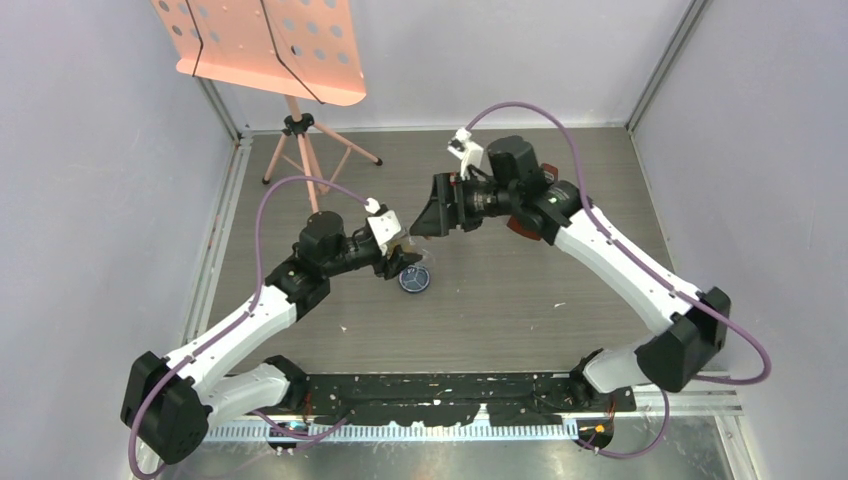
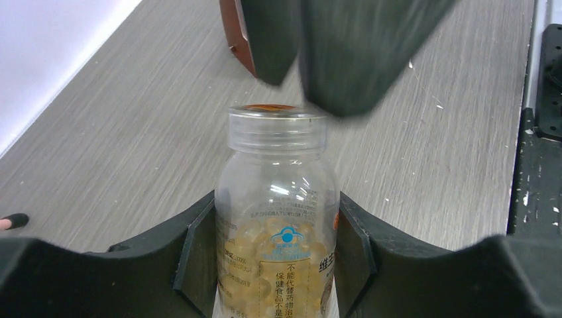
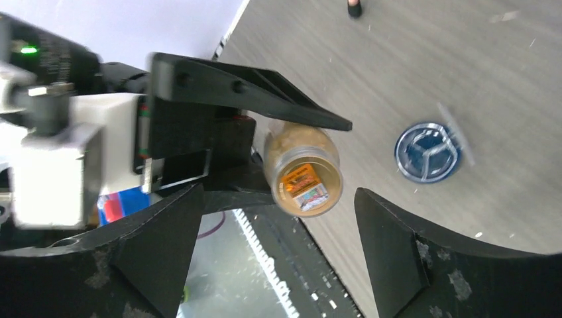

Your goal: Sort the pills into containers

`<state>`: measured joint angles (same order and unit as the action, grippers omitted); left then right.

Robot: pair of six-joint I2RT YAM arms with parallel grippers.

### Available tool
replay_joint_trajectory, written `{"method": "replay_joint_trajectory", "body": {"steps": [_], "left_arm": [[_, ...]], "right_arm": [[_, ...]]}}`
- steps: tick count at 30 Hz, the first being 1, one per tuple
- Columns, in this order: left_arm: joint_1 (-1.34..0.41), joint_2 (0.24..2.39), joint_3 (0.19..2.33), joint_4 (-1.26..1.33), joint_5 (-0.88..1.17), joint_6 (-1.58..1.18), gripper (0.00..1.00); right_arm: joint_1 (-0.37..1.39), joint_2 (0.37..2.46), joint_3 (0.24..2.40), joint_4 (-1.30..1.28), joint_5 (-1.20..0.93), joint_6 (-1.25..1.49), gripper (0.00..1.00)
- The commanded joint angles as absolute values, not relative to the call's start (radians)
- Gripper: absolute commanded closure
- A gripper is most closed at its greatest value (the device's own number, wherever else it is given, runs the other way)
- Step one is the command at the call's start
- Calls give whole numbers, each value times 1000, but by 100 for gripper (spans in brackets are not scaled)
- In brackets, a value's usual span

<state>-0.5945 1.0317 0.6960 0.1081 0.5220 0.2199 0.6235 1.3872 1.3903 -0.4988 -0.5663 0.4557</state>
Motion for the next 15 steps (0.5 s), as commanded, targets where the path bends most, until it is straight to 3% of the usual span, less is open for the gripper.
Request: {"method": "replay_joint_trajectory", "body": {"steps": [1,3,9,15], "left_arm": [[-595,1025,722,176,476,254,100],[-596,1022,721,173,478,256,100],[-595,1013,716,169,490,253,100],[-595,1011,722,169,503,243,100]], "right_arm": [[638,1436,1423,-536,-551,560,8],[638,1444,1419,-531,-549,562,10],[637,1457,1412,-487,-594,588,49],[638,1475,1395,-470,-672,561,68]]}}
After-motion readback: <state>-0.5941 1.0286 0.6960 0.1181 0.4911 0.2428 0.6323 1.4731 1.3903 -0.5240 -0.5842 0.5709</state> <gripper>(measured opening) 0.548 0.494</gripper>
